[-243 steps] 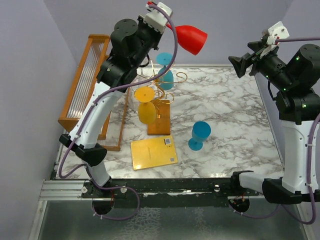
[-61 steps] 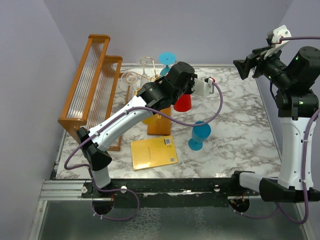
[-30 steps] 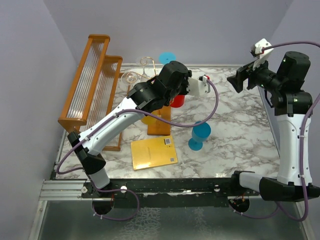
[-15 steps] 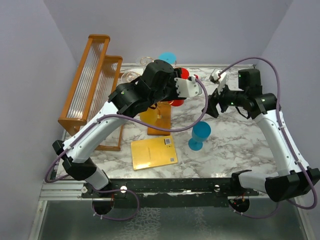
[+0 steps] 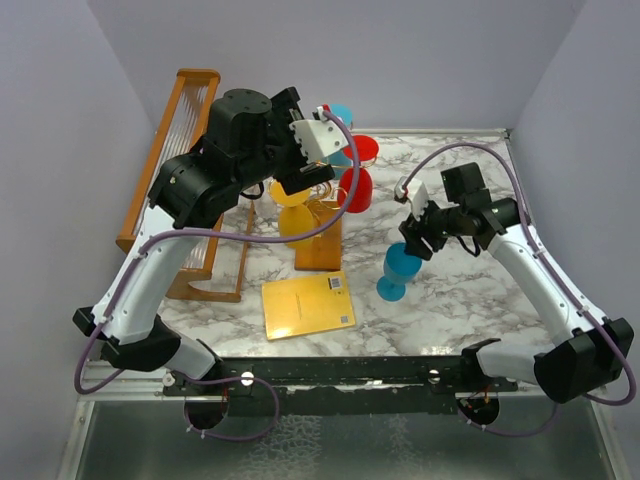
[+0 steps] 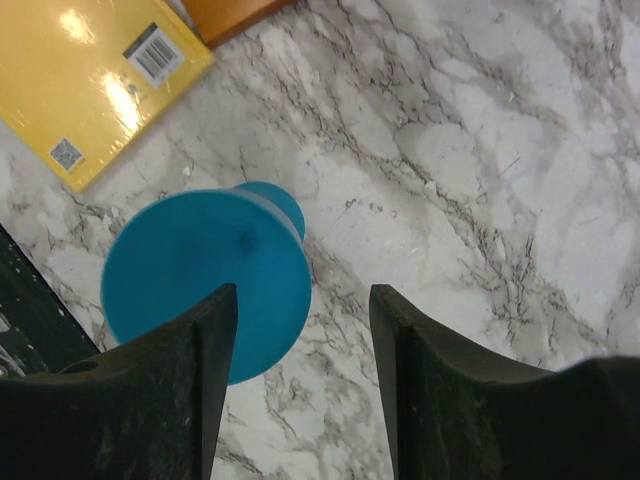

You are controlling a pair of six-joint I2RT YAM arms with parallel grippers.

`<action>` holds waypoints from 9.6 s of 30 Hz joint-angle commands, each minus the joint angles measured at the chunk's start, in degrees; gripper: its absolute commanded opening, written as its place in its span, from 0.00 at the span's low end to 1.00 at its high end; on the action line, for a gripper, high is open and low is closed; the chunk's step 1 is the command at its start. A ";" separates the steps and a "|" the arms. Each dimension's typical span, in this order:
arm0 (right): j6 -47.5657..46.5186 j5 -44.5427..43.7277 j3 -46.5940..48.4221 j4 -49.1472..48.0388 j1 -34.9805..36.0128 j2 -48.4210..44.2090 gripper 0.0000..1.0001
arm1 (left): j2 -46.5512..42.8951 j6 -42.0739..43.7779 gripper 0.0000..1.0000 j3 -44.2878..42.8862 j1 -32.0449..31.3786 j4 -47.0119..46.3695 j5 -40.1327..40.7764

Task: Place the wine glass upside down on the wine glass rack

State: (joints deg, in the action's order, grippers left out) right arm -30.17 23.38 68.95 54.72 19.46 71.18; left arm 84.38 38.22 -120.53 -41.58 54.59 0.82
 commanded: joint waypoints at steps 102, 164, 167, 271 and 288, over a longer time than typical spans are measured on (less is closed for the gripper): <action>30.88 21.61 42.11 -25.45 -12.52 2.70 0.01 | 5.89 -69.51 0.37 11.70 13.24 -41.32 -33.60; 23.26 -8.03 38.35 -22.20 -16.67 -1.85 1.00 | 2.64 -16.06 0.00 -3.92 1.46 -15.92 -9.54; 23.59 -6.71 37.69 -22.34 -17.23 -2.00 1.00 | 3.46 -11.67 0.00 -4.12 -1.89 -12.15 -10.27; 25.20 4.84 30.98 -25.22 -23.24 -2.98 1.00 | 0.49 9.96 0.00 12.85 -15.32 -3.95 19.20; 25.58 5.68 30.88 -25.28 -23.92 -3.14 1.00 | -1.30 9.94 0.00 10.62 -15.35 1.09 15.23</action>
State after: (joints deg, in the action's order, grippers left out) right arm -5.19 27.59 100.20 31.22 -3.88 69.04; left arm 85.43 48.56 -107.59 -57.01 53.84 18.63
